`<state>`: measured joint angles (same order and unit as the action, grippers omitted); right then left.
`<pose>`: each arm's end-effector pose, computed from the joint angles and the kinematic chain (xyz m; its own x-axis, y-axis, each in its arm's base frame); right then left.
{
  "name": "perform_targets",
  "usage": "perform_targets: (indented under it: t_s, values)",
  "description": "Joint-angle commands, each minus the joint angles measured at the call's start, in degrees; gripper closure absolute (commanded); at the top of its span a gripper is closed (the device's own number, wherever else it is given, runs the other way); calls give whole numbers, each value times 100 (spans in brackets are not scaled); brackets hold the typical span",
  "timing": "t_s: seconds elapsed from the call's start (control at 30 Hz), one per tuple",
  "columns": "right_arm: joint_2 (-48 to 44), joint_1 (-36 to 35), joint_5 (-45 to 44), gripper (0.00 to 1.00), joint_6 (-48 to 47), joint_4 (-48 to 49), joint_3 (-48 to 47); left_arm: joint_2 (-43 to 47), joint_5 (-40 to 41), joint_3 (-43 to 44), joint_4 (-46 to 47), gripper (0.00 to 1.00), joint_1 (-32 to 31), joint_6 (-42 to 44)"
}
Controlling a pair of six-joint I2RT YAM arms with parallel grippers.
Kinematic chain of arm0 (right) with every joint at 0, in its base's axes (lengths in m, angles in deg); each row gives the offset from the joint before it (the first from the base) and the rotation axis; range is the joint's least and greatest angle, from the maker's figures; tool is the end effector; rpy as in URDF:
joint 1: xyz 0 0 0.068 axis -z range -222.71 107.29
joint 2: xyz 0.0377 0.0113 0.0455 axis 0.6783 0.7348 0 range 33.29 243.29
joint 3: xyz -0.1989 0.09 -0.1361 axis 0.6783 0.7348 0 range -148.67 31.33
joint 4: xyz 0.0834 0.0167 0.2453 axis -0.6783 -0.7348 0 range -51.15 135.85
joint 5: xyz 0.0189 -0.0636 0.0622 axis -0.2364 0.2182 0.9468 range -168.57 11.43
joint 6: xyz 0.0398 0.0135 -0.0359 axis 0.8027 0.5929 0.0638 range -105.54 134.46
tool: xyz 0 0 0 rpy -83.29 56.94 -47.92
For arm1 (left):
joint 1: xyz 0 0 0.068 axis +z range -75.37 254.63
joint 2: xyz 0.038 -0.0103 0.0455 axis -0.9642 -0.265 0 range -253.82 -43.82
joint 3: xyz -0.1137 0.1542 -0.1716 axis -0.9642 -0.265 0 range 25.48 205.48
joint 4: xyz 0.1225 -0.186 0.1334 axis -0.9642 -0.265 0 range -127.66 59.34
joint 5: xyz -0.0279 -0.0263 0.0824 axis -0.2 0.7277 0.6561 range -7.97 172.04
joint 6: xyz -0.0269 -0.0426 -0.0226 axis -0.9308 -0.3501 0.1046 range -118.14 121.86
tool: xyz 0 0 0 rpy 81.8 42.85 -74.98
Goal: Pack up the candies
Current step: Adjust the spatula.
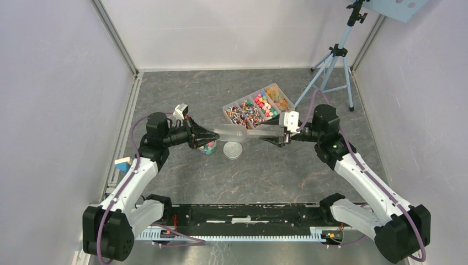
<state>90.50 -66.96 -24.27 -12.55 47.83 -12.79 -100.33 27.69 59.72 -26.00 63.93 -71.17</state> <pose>0.1974 0.1225 0.3069 0.2822 -0.1636 -0.9453 -0.9406 0.1465 -0.3062 0.2128 -0.0712 0.2546 -0.9182 -0.3938 -0.0429 -0.0308 0.1789 -0.9834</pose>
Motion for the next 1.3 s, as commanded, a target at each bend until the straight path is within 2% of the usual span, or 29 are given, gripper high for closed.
perform_targets:
  t_s: [0.0, 0.13, 0.23, 0.3, 0.37, 0.43, 0.57, 0.63, 0.67, 0.73, 0.77, 0.83, 0.9, 1.0, 1.1, 1.27]
  values:
    - [-155, 11, 173, 44, 284, 681, 34, 113, -188, -66, 315, 98, -2, -322]
    - [-101, 6, 179, 55, 364, 705, 52, 104, -119, -152, 472, 98, -2, -424]
    - [-79, 3, 144, 49, 363, 689, 70, 113, -128, -203, 553, 98, -3, -490]
    - [-73, 6, 139, 50, 389, 698, 62, 127, -129, -230, 552, 98, -3, -495]
    - [-46, 10, 198, 59, 426, 716, 44, 153, -120, -252, 553, 98, -2, -505]
    - [-30, 11, 246, 76, 496, 750, 35, 157, -105, -279, 553, 98, -2, -504]
    - [-62, 5, 235, 98, 577, 760, 54, 158, -46, -299, 636, 97, -2, -512]
    - [-140, 0, 51, 100, 741, 782, 70, 193, -11, -298, 884, 81, -2, -555]
    - [-183, 15, -82, 100, 894, 775, 49, 231, 13, -257, 884, 66, -5, -476]
    - [-271, 16, -311, 100, 1057, 552, -94, 316, 156, -29, 314, 37, -2, 103]
    - [-322, 14, -470, 100, 1172, 407, -187, 356, 325, 175, -169, 30, -2, 610]
    - [-375, 16, -847, 100, 1310, -66, -386, 402, 732, 632, -1278, 25, -6, 1644]
    - [-286, 10, -1357, 100, 1275, -941, -767, 390, 1315, 1154, -2491, 19, -2, 2633]
    - [-24, 13, -2313, 100, 1468, -1984, -1339, 318, 2208, 1696, -3370, 0, -2, 3664]
    - [264, 16, -3133, 100, 1581, -2634, -1814, 116, 2847, 1978, -3551, 0, -7, 4125]
    - [959, 4, -4091, 100, 1575, -3451, -2516, -774, 3288, 2374, -3097, 1, -3, 4081]
